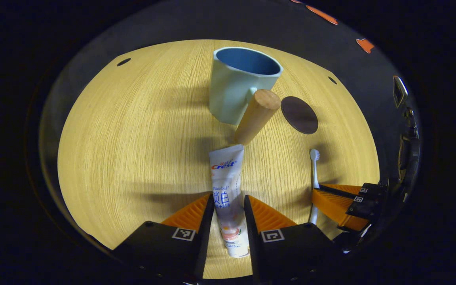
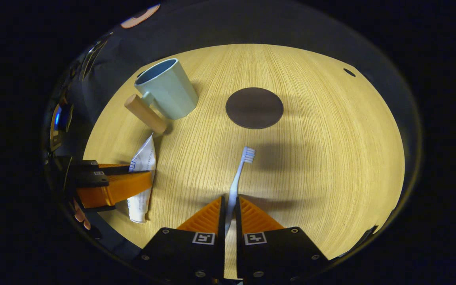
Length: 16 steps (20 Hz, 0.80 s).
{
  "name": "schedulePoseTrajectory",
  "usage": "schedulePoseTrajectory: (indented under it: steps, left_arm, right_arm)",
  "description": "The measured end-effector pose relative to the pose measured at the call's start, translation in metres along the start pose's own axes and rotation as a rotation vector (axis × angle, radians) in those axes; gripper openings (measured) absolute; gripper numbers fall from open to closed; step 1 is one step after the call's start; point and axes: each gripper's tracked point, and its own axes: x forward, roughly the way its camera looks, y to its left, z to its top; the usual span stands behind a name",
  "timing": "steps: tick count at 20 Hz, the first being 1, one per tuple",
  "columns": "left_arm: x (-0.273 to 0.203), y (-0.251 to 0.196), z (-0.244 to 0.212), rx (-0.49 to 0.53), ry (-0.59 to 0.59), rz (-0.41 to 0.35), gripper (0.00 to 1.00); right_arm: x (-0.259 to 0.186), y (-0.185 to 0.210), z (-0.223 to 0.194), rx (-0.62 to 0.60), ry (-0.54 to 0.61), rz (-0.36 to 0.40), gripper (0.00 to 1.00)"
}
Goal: Put the toothbrush and toothpaste on the desktop into the cup, then pick up the cup and place it on the coaster on the desktop.
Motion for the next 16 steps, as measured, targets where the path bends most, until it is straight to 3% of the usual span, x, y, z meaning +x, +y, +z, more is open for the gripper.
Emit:
schedulePoseTrajectory:
  steps: [2, 3, 7, 14, 15, 16]
  left_arm:
    - [0.007, 0.001, -0.001, -0.013, -0.007, 0.005, 0.46]
    - [0.004, 0.002, 0.0, -0.017, -0.016, 0.002, 0.33]
    - [-0.005, 0.0, 0.001, -0.043, -0.032, -0.019, 0.19]
    - [0.007, -0.003, 0.0, -0.068, -0.068, -0.059, 0.19]
    - [0.0, -0.004, 0.001, -0.062, -0.084, -0.068, 0.12]
    - [0.0, -0.003, 0.002, -0.057, -0.096, -0.068, 0.13]
  right_arm:
    - [0.002, 0.002, 0.003, 0.015, -0.019, 0.017, 0.09]
    - [0.003, 0.003, 0.004, 0.018, -0.031, 0.023, 0.08]
    - [0.003, 0.003, 0.006, 0.031, -0.064, 0.05, 0.05]
    - [0.001, 0.016, -0.001, -0.055, -0.114, 0.066, 0.05]
    - [0.0, 0.018, 0.001, -0.058, -0.129, 0.07, 0.06]
    - [-0.003, 0.019, 0.002, -0.057, -0.143, 0.079, 0.05]
